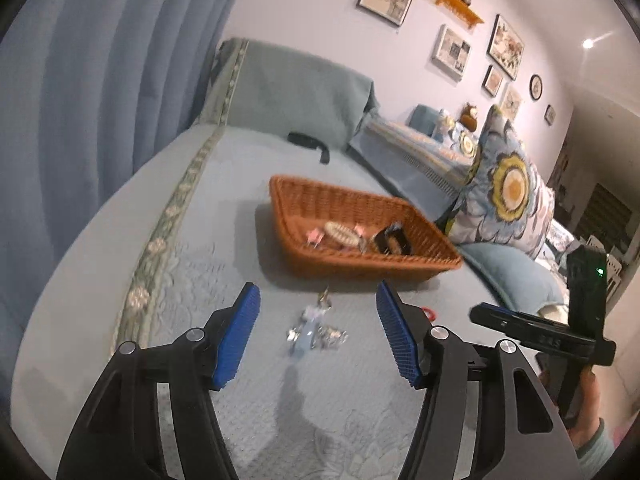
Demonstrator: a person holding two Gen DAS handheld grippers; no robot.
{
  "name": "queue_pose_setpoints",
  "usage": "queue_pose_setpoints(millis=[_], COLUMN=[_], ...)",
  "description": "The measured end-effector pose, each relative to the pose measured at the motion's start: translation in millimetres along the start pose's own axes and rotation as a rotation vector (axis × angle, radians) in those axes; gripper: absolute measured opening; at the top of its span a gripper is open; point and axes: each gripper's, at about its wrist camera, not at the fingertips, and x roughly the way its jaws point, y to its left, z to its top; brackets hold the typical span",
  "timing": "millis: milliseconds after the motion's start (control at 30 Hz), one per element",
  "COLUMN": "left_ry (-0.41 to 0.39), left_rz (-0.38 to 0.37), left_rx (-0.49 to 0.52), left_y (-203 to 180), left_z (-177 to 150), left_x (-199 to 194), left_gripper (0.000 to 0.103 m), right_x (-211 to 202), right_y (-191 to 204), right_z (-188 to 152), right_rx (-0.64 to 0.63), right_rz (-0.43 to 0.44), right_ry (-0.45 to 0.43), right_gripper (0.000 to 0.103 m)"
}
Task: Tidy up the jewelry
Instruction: 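Move the left tool over the blue keychain while the right tool approaches the crystal bracelet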
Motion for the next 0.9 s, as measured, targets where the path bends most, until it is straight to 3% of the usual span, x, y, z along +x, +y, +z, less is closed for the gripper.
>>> queue_pose_setpoints(millis=[133, 267, 333, 433, 667, 900], left_ry=[0.066, 0.131, 0.161, 0.194, 0.217, 0.237], left_rz=[0.003, 0.002, 0.014, 0.027, 0.027, 0.035], left_rx=[-0.003, -0.008, -0.001, -0.001, -0.009, 0.012], left_y=[10, 15, 17, 21, 23, 20], left_z=[-11, -21, -24, -27, -29, -31], left_x=[19, 38, 47, 58, 67, 72], left_gripper=[0.053, 0.052, 0.051, 0.05, 0.05, 0.046], right_x=[12, 27, 33, 33, 43, 56], right_y=[-17, -14, -7, 0, 17, 29], right_z=[-6, -13, -16, -19, -20, -23], right_rx=[0.055, 0.047, 0.019, 0.002, -0.069, -0.127], right_rz=[-0.011, -0.014, -0.046, -0.022, -0.022, -0.063], right_ry=[0.06, 0.111, 0.12, 0.104, 0.116, 0.134], right_gripper=[0.047, 0.035, 0.029, 0.029, 0.029, 0.022])
